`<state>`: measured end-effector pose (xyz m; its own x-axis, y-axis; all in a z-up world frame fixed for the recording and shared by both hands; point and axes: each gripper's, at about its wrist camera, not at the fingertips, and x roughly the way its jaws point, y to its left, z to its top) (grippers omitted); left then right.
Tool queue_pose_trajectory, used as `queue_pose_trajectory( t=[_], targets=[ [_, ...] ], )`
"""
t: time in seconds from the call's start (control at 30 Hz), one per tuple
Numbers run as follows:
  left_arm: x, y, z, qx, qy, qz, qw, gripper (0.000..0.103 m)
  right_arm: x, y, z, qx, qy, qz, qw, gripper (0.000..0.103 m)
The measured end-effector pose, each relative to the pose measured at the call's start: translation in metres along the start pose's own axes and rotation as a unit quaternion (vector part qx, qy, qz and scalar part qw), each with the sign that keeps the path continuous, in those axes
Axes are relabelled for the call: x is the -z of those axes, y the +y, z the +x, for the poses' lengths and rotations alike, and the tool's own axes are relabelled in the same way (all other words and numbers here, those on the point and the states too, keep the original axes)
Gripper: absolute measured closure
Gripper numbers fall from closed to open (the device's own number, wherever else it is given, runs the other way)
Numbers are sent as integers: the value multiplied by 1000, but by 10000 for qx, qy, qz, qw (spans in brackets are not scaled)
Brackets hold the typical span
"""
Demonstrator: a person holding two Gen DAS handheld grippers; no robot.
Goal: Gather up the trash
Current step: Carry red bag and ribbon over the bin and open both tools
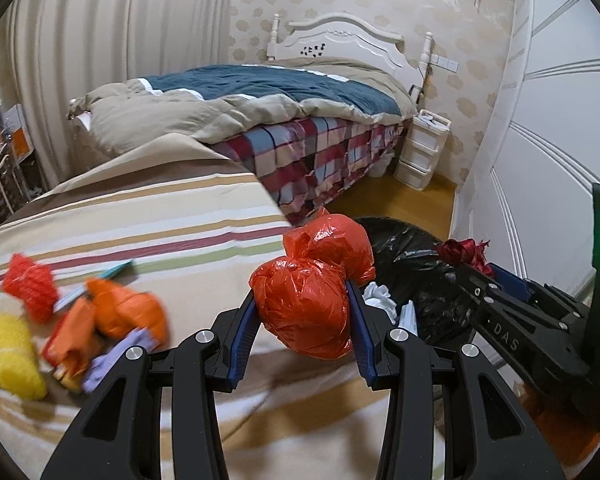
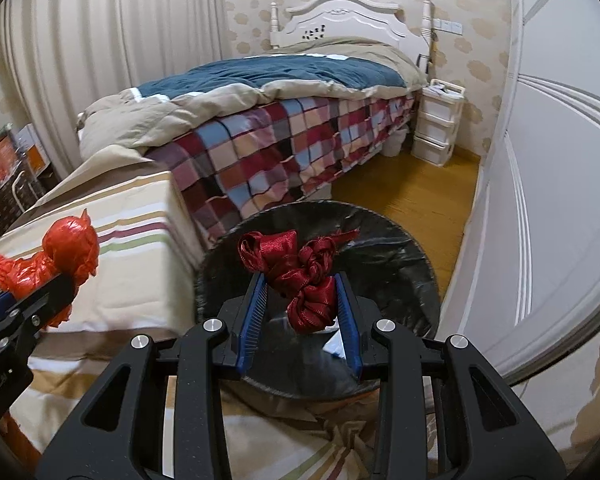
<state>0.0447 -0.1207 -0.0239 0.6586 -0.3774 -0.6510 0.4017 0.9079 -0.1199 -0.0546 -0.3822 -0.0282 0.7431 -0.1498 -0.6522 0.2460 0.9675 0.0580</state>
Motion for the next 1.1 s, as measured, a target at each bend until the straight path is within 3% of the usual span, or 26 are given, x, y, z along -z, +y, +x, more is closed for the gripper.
queue_pose_trajectory(
  t=[0.4,0.83,0.93,1.1],
  targets=[
    [-18,-34,60,-94,306,208,9993,60,-14,-29,38,189,123,218,9995,69],
    [-27,-52,86,-277,406,410,9979,60,-20,-41,63,261,248,302,9989,68],
    [-27,-53,87,-292,460,426,9976,56,-19,-43,67,284,291,325,9986,67],
    [-27,-52,85,-333,377,379,9980,37,-18,-45,69,327,294,356,9984,56]
  ],
)
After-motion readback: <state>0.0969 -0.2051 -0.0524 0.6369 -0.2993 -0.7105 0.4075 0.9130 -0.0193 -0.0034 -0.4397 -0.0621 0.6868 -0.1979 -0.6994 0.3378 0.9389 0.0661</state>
